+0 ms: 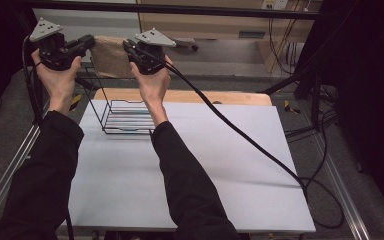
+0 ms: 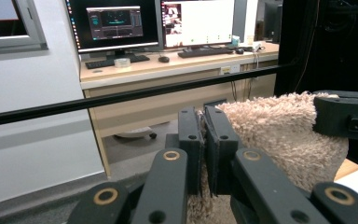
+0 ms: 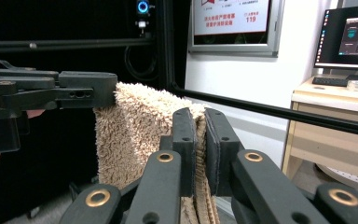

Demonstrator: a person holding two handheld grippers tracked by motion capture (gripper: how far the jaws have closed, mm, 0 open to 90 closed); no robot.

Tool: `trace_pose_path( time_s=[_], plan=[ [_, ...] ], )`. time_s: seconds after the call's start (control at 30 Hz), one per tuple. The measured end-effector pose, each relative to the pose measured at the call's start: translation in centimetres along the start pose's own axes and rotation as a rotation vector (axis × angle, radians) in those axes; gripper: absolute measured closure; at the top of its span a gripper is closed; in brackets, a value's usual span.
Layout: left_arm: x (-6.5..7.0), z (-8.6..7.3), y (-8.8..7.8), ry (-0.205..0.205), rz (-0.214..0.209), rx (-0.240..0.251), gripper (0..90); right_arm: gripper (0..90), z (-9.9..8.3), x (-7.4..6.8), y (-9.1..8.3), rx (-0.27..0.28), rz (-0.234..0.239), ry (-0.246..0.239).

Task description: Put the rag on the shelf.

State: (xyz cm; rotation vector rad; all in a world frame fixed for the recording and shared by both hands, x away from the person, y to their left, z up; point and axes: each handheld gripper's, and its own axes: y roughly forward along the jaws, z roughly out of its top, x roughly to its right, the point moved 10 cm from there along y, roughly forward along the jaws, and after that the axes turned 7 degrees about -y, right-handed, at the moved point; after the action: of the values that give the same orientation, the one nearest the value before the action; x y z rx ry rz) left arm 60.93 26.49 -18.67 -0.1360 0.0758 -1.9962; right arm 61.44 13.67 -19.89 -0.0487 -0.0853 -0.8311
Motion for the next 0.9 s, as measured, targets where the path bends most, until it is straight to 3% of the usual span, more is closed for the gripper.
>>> trace_pose_path(
  time_s=[0.27, 0.47, 0.63, 0.9],
  plan=[
    [-0.4, -1.2, -0.2, 0.003, -0.002, -0.021, 85.5, 83.9, -0.7, -0.5, 0.0, -0.025, 0.006, -0.014],
    [-0.2, -2.5, 0.0, 0.015, -0.006, -0.047, 85.5, 83.8, -2.1, -0.3, -0.1, -0.053, 0.005, 0.008],
    [-0.4, -3.6, -0.1, -0.003, -0.021, -0.056, 85.5, 83.8, -2.8, -0.6, -0.2, -0.063, 0.018, -0.009],
    [0.1, -4.0, -1.3, 0.001, -0.049, -0.044, 85.5, 83.6, -3.2, -1.1, -0.7, -0.047, 0.027, -0.019]
  ],
)
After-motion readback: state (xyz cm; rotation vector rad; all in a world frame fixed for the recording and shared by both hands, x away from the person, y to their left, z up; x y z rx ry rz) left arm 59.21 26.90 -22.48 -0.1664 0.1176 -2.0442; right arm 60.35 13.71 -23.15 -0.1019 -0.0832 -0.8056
